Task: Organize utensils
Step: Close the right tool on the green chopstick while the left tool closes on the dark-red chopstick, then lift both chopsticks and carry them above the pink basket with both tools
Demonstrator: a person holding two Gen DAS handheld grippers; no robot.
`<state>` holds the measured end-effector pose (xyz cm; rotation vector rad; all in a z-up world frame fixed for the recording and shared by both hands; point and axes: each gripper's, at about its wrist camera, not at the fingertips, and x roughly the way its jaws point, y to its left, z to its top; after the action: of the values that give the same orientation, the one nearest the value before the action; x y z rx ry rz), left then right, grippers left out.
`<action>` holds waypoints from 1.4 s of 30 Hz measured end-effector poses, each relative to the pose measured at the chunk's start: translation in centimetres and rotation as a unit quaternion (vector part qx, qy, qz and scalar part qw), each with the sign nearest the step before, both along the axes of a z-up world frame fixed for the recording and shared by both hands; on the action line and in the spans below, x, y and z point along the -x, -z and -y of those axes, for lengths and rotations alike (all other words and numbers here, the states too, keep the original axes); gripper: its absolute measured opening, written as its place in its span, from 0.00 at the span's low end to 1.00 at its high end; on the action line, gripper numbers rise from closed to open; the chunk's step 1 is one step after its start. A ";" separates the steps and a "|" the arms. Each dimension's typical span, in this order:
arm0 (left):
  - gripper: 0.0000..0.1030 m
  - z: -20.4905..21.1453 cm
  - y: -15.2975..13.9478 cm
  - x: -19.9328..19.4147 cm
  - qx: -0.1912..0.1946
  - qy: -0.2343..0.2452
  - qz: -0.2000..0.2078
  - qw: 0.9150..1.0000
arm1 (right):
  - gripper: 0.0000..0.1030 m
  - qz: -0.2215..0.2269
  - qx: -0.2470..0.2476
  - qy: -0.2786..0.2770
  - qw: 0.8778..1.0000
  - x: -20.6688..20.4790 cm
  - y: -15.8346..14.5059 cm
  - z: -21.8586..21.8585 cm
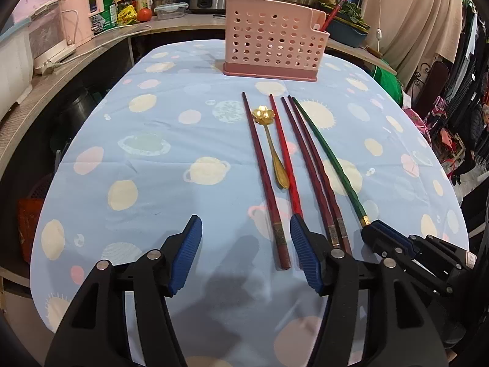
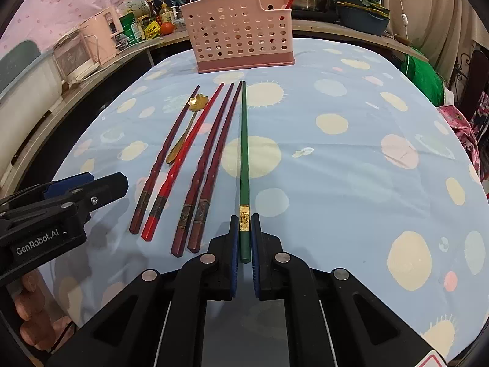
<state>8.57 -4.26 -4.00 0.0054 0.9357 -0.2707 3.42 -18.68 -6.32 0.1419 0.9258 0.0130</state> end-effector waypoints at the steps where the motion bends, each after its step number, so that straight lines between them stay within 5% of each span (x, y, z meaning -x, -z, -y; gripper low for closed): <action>1: 0.55 0.1 0.1 0.0 0.000 0.002 -0.001 1.000 | 0.07 0.000 -0.001 0.002 1.000 0.1 0.0 0.2; 20: 0.53 0.7 2.2 -0.4 -0.024 -0.004 -0.009 1.000 | 0.07 0.002 -0.012 0.009 1.000 0.7 0.1 0.7; 23: 0.47 0.6 2.3 -0.2 -0.030 -0.007 -0.005 1.000 | 0.07 0.001 -0.012 0.010 1.000 0.7 0.1 0.7; 31: 0.10 -0.6 2.2 -0.5 -0.021 -0.015 -0.007 1.000 | 0.07 0.002 -0.012 0.010 1.000 0.7 0.1 0.7; 42: 0.07 -0.9 2.2 -0.4 -0.019 -0.017 -0.010 1.000 | 0.07 0.002 -0.013 0.012 1.000 0.8 0.0 0.8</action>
<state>8.99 -3.40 -6.16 0.0220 0.9601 -0.2207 2.60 -19.48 -6.32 0.1769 0.9198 0.0024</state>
